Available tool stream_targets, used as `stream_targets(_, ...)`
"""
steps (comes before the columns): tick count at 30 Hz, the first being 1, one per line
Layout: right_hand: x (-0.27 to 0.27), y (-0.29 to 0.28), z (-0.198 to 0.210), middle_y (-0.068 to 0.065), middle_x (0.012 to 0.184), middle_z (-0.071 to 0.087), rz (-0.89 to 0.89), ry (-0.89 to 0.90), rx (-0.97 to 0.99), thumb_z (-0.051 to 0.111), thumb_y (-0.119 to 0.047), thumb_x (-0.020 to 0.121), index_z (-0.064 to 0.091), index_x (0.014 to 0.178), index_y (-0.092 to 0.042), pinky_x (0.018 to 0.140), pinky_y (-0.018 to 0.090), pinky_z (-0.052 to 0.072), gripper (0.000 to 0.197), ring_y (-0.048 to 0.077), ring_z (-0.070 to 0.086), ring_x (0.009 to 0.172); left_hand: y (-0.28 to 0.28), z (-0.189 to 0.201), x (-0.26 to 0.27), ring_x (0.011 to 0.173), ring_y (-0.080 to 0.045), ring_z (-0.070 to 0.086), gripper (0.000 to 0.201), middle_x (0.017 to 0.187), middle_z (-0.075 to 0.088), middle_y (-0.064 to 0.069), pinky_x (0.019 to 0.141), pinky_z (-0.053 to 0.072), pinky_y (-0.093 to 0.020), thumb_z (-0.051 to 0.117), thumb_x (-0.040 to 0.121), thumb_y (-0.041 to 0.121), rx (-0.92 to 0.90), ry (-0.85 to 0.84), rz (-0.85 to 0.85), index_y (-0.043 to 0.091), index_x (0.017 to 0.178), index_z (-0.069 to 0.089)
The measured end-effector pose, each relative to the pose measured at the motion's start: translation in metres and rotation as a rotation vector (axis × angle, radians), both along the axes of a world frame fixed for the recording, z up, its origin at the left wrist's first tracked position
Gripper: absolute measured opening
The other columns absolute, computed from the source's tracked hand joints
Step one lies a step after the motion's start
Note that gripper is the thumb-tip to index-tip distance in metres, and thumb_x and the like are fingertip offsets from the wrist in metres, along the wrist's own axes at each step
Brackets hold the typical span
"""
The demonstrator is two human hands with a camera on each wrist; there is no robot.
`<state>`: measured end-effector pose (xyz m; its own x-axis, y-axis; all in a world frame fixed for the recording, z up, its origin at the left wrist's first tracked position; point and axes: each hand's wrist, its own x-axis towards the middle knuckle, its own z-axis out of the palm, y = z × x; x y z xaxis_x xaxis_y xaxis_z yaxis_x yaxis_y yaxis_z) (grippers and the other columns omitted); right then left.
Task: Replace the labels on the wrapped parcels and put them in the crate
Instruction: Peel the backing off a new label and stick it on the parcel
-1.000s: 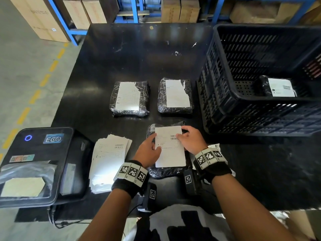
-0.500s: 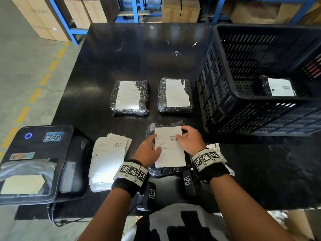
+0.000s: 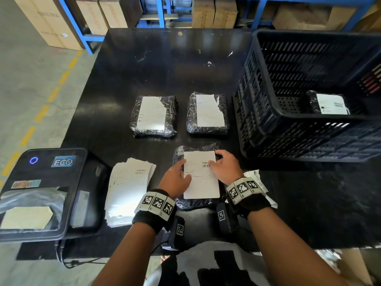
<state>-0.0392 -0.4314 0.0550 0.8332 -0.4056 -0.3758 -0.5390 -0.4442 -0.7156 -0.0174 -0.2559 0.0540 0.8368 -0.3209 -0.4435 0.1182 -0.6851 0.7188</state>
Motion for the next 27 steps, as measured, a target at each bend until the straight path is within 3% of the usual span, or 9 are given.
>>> stream_targets(2,0.000,0.000,0.001,0.010,0.113,0.068,-0.006,0.003,-0.004,0.064,-0.019,0.089,0.052,0.132,-0.014,0.083,0.028,0.051,0.044,0.021,0.064,0.100,0.000,0.000,0.000,0.077,-0.013,0.052,0.060,0.085,0.056,0.000,0.076,0.045,-0.024,0.055,0.091,0.019,0.006,-0.004,-0.006,0.018,0.146,0.031)
stream_targets(6,0.000,0.001,0.001,0.007,0.108,0.068,-0.006,0.008,-0.022,0.064,-0.018,0.089,0.054,0.125,-0.015,0.073,0.023,0.044,0.037,0.015,0.061,0.089,0.000,0.001,0.000,0.091,-0.022,0.059,0.060,0.106,0.063,-0.012,0.085,0.047,-0.030,0.056,0.091,0.019,0.020,-0.007,-0.013,0.018,0.146,0.031)
stream_targets(10,0.000,0.003,0.001,0.004,0.101,0.066,-0.006,0.010,-0.057,0.065,-0.019,0.088,0.056,0.118,-0.016,0.072,0.025,0.046,0.031,0.017,0.062,0.087,0.001,0.000,-0.001,0.083,-0.016,0.055,0.060,0.090,0.057,-0.002,0.085,0.049,-0.030,0.056,0.090,0.018,0.025,-0.014,-0.016,0.018,0.145,0.032)
stream_targets(14,0.001,0.005,0.003,0.004,0.106,0.066,0.009,0.020,-0.081,0.066,-0.022,0.087,0.056,0.118,-0.017,0.079,0.032,0.053,0.033,0.020,0.063,0.096,0.001,0.000,-0.002,0.083,-0.015,0.055,0.060,0.091,0.058,-0.003,0.081,0.048,-0.026,0.055,0.091,0.018,0.023,-0.014,-0.022,0.018,0.146,0.031)
stream_targets(17,0.000,0.005,0.007,0.003,0.108,0.065,0.030,0.022,-0.122,0.065,-0.023,0.088,0.056,0.119,-0.016,0.071,0.027,0.048,0.033,0.015,0.061,0.088,0.001,0.000,-0.002,0.085,-0.016,0.055,0.060,0.100,0.063,-0.009,0.085,0.049,-0.029,0.056,0.090,0.019,0.027,-0.015,-0.022,0.018,0.146,0.032)
stream_targets(19,-0.001,0.006,0.011,0.002,0.108,0.066,0.046,0.033,-0.168,0.064,-0.026,0.089,0.057,0.118,-0.019,0.071,0.028,0.048,0.032,0.016,0.060,0.086,0.001,0.000,-0.002,0.085,-0.016,0.057,0.061,0.095,0.062,-0.005,0.085,0.050,-0.030,0.056,0.090,0.019,0.026,-0.008,-0.020,0.019,0.146,0.031)
stream_targets(24,-0.002,0.006,0.021,0.005,0.117,0.062,0.139,0.200,-0.383,0.056,-0.043,0.089,0.050,0.127,-0.025,0.082,0.035,0.047,0.043,0.028,0.061,0.105,0.002,0.002,-0.003,0.080,-0.013,0.057,0.062,0.085,0.060,0.001,0.082,0.049,-0.027,0.056,0.090,0.016,0.002,0.009,-0.016,0.020,0.146,0.030)
stream_targets(27,-0.004,-0.002,0.022,0.008,0.125,0.055,0.153,0.224,-0.390,0.052,-0.043,0.092,0.046,0.134,-0.023,0.086,0.037,0.045,0.047,0.030,0.058,0.109,0.004,0.002,-0.003,0.070,-0.009,0.055,0.064,0.076,0.059,0.003,0.079,0.051,-0.028,0.057,0.089,0.013,-0.017,0.019,-0.012,0.019,0.146,0.030)
